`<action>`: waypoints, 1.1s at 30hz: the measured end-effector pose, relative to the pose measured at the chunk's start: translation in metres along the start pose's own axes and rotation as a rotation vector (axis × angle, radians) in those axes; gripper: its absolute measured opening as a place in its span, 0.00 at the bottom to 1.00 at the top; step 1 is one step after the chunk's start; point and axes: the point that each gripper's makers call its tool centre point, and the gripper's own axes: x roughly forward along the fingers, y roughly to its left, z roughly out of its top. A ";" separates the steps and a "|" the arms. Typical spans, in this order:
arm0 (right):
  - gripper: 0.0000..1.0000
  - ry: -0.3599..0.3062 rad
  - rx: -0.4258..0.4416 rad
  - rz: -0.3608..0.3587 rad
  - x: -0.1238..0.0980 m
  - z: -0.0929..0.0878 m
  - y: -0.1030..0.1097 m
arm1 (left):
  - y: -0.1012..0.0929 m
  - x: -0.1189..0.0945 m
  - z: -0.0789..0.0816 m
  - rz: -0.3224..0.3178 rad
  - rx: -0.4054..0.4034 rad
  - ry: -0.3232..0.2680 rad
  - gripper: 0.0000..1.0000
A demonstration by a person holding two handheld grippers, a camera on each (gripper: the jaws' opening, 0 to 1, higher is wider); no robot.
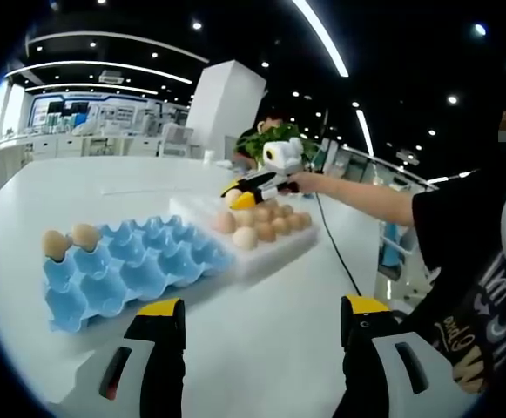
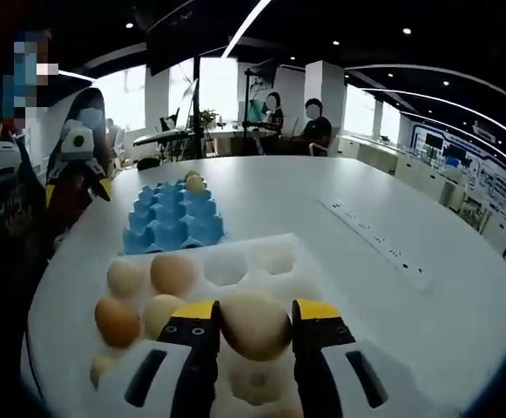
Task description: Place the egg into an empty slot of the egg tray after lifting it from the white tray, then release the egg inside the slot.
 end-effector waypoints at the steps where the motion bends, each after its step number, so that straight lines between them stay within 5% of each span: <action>1: 0.34 -0.004 0.005 -0.002 0.000 0.001 0.001 | 0.001 -0.001 0.000 0.001 0.000 -0.001 0.74; 15: 0.34 -0.035 -0.004 -0.023 -0.002 0.025 0.005 | 0.001 -0.003 0.003 0.000 0.002 -0.008 0.74; 33: 0.34 -0.034 -0.108 0.082 0.048 0.068 0.041 | 0.006 -0.018 0.010 0.026 0.014 -0.040 0.74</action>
